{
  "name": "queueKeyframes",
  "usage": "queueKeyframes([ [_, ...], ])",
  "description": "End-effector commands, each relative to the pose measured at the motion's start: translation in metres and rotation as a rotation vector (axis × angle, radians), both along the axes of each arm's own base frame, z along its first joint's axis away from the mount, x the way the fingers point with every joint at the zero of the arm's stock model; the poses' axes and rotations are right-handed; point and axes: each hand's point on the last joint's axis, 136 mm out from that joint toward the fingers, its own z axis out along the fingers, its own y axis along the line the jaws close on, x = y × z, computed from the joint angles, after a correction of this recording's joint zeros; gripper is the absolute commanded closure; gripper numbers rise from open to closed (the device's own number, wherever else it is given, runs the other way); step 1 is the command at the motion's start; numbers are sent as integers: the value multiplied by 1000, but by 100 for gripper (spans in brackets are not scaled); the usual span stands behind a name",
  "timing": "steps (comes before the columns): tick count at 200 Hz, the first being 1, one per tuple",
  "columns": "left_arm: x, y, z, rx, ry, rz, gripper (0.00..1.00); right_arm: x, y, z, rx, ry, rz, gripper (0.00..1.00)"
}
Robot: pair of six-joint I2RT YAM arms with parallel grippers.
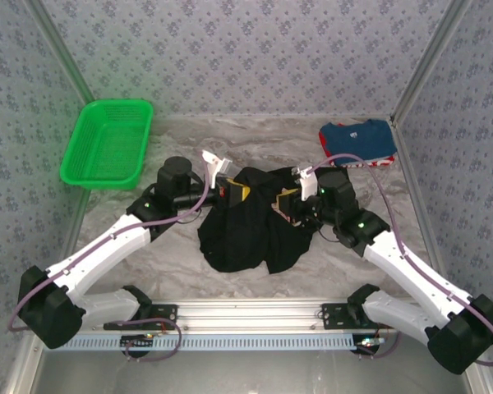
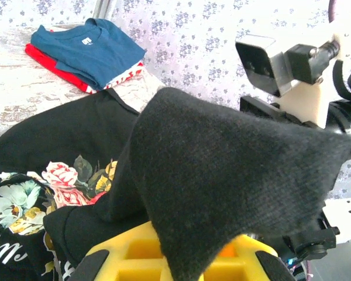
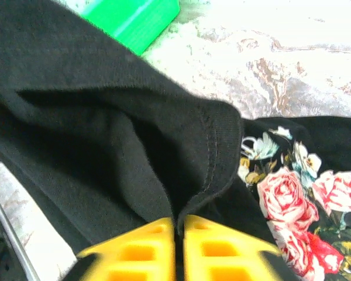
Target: Fold the inside-out t-shirt
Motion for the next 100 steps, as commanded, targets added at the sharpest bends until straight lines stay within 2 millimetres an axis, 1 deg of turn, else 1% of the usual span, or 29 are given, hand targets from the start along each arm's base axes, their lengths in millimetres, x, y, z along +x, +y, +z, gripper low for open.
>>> queueKeyframes([
  [1,-1,8,5,-20,-17,22,100,0,-8,18,-6,-72,-14,100],
  [10,1,13,1,-20,-2,43,100,-5,-13,19,-33,-82,-10,100],
  [25,1,20,-14,-13,46,74,100,-15,-20,20,-66,-89,15,100],
  [37,0,25,-31,3,86,88,97,-26,-20,23,-63,-86,56,100],
  [64,-7,33,-79,60,203,119,92,-45,-16,27,-47,-46,137,100],
  [85,-12,38,-110,87,278,137,90,-53,-17,23,-56,1,166,100],
  [100,-15,41,-125,110,303,149,85,-55,-14,20,-50,37,183,100],
])
